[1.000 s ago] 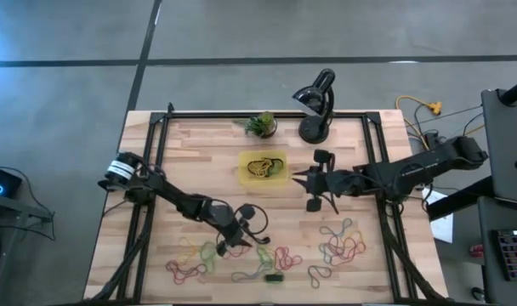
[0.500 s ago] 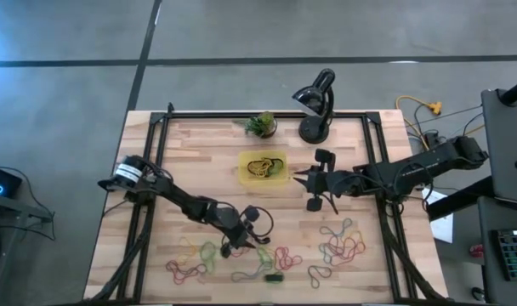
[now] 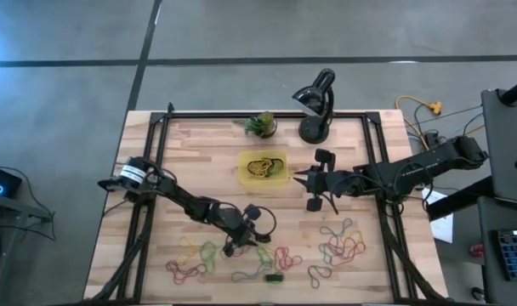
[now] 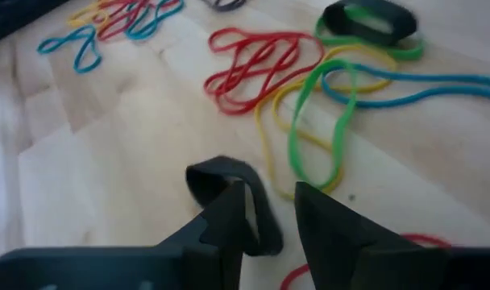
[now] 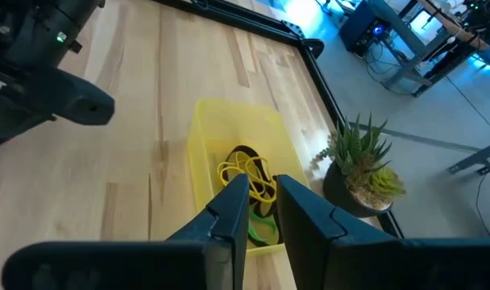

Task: Pick and place rubber bands into bin
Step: Put the black rubber band in the yellow bin

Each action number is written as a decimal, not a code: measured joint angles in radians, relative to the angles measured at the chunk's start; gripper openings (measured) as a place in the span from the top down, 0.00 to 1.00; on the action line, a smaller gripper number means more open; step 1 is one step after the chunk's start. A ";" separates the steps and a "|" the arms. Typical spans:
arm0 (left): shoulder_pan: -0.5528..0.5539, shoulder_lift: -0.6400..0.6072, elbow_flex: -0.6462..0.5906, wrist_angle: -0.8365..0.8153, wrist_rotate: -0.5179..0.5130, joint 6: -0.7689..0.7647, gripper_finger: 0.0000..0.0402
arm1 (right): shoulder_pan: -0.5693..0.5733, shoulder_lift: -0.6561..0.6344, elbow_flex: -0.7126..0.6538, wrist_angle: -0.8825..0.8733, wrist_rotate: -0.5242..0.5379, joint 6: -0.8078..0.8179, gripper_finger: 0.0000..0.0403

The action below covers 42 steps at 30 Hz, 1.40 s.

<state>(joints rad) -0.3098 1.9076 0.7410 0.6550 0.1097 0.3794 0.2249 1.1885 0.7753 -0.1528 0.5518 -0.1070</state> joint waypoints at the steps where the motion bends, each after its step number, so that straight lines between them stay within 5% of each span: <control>1: 0.002 0.000 0.000 -0.009 -0.011 0.000 0.81 | 0.000 0.000 0.000 0.000 0.000 0.000 0.85; 7: 0.015 0.000 -0.001 -0.015 -0.015 0.001 0.98 | 0.000 0.000 0.000 0.000 0.000 0.000 0.85; 16: 0.015 -0.083 -0.013 -0.055 -0.092 0.024 1.00 | 0.000 0.000 0.000 0.000 -0.001 0.000 0.85; 24: 0.029 -0.284 -0.021 -0.292 -0.364 0.101 1.00 | 0.000 0.000 -0.001 -0.001 -0.001 0.003 0.86; 30: 0.087 -0.419 -0.033 -0.402 -0.431 0.155 1.00 | 0.000 0.000 -0.002 0.002 -0.001 0.003 0.86; 37: 0.239 -0.482 -0.034 -0.465 -0.424 0.184 1.00 | 0.000 0.001 -0.003 0.005 -0.002 0.003 0.86; 42: 0.374 -0.469 -0.032 -0.459 -0.270 0.204 1.00 | 0.000 0.001 -0.003 0.004 -0.002 0.003 0.86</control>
<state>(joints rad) 0.0642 1.4390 0.7090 0.1958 -0.1600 0.5829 0.2245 1.1892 0.7719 -0.1484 0.5503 -0.1036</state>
